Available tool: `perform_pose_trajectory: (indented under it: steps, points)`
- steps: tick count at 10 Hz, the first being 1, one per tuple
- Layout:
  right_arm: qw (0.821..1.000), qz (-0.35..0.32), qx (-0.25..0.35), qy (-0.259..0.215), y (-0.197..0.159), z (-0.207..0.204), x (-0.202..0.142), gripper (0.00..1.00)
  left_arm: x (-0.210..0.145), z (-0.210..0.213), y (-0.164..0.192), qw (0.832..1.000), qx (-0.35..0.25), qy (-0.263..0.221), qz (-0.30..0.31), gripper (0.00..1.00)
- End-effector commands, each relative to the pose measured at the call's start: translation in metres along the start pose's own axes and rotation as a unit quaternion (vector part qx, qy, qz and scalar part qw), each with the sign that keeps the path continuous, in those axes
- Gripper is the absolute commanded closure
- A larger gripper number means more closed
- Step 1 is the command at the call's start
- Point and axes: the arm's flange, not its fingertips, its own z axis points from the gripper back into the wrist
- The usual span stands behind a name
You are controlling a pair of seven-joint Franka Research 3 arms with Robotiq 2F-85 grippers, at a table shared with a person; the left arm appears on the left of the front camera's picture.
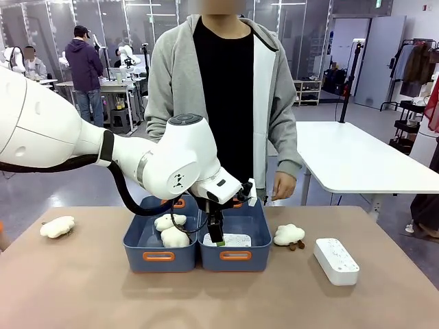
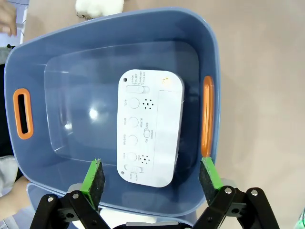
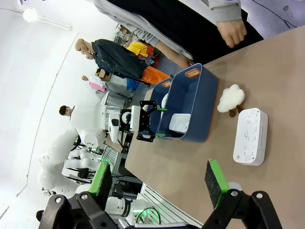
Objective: Sort the digital clocks into the basket.
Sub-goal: Pick up the Digital clock from the table and place it into the empty Plastic storage basket.
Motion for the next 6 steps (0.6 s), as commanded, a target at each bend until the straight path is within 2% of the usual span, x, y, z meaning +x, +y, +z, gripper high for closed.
perform_pose_trajectory:
  steps: [1,2,4,6]
  points:
    - [1.0,0.007,0.004,0.0,0.001,0.001,0.0,0.0,-0.001,0.0,0.001,1.0,0.002,0.002,-0.001,0.0]
    - [1.0,0.007,0.004,0.0,0.001,0.001,0.0,0.0,0.0,0.0,0.0,1.0,0.0,0.0,0.0,0.0]
    - [1.0,0.007,0.004,0.0,0.001,0.001,0.0,0.0,-0.061,0.059,-0.011,0.992,0.006,-0.125,0.029,0.0]
    - [1.0,0.007,0.004,0.0,0.001,0.001,0.0,0.0,-0.112,0.109,-0.042,0.98,-0.024,-0.194,0.04,0.0]
